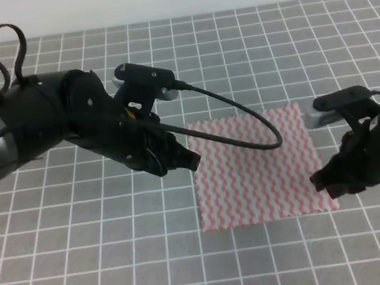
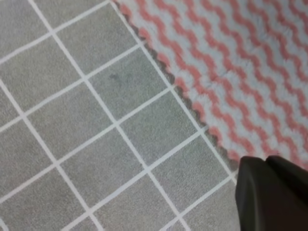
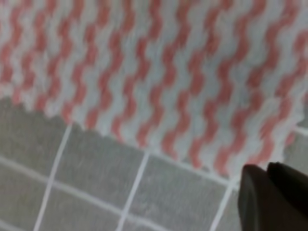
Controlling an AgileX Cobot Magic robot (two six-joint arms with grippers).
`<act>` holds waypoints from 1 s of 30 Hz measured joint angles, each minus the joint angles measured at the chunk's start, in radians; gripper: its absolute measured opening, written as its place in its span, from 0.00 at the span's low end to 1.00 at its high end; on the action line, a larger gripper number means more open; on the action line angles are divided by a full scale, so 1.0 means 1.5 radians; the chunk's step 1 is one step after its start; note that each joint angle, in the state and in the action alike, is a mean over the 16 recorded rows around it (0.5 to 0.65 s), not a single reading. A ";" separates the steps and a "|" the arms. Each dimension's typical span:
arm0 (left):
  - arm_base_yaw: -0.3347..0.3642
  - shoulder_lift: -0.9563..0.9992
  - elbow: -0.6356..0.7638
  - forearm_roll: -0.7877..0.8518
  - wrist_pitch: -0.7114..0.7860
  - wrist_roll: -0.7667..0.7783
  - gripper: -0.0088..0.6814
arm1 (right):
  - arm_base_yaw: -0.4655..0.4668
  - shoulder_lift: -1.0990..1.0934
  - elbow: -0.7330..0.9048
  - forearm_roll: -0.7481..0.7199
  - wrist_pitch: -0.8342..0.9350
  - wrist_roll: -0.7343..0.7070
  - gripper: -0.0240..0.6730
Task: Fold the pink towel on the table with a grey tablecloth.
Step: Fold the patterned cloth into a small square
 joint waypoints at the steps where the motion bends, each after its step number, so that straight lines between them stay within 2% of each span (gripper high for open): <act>1: 0.000 0.000 -0.001 0.000 0.000 0.002 0.01 | 0.003 0.007 -0.005 -0.003 -0.001 0.004 0.21; 9: 0.000 0.000 -0.001 0.002 0.001 0.005 0.01 | 0.010 0.046 -0.028 -0.020 0.001 0.049 0.40; 12: 0.000 0.001 -0.001 0.002 -0.001 0.005 0.01 | 0.011 0.058 -0.029 -0.020 0.001 0.059 0.42; 20: 0.000 0.003 -0.001 0.003 -0.003 0.005 0.01 | 0.011 0.077 -0.030 -0.012 0.004 0.067 0.36; 30: 0.000 0.008 -0.001 0.004 -0.005 0.005 0.01 | 0.011 0.086 -0.033 -0.007 0.005 0.068 0.16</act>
